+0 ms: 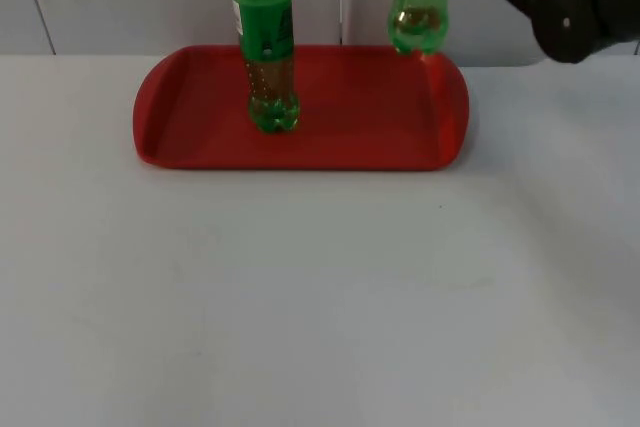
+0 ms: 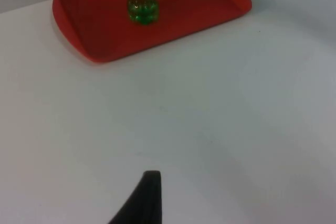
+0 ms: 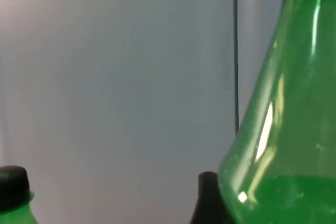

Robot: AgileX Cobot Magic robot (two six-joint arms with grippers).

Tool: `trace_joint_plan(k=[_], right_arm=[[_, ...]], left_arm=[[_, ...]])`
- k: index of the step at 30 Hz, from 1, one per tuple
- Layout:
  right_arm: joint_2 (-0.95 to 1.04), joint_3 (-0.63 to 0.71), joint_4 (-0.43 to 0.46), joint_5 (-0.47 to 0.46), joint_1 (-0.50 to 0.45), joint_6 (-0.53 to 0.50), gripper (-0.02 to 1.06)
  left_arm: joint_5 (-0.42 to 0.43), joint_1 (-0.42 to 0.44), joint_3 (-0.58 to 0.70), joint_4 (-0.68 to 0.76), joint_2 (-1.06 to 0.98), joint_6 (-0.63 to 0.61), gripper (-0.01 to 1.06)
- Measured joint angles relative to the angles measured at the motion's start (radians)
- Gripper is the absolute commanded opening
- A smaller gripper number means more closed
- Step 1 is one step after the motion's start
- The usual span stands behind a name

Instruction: Place the bottle upright on the tray.

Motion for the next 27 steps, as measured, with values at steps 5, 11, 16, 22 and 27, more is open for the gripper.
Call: trace_joint_plan(k=[5, 11, 16, 22, 27], right_arm=[[0.076, -0.055, 0.0, -0.078, 0.0, -0.002, 0.0], [0.138, -0.113, 0.0, -0.108, 0.0, -0.032, 0.0], [0.187, -0.162, 0.01, -0.123, 0.0, -0.038, 0.0], [0.232, -0.177, 0.048, -0.148, 0.0, -0.04, 0.0], [0.268, -0.177, 0.053, -0.177, 0.0, -0.041, 0.0]], left_arm=[[0.0, 0.0, 0.0, 0.0, 0.0, 0.0, 1.05], [0.0, 0.0, 0.0, 0.0, 0.0, 0.0, 1.05], [0.0, 0.0, 0.0, 0.0, 0.0, 0.0, 1.05], [0.0, 0.0, 0.0, 0.0, 0.0, 0.0, 1.05], [0.0, 0.0, 0.0, 0.002, 0.0, 0.002, 1.05]])
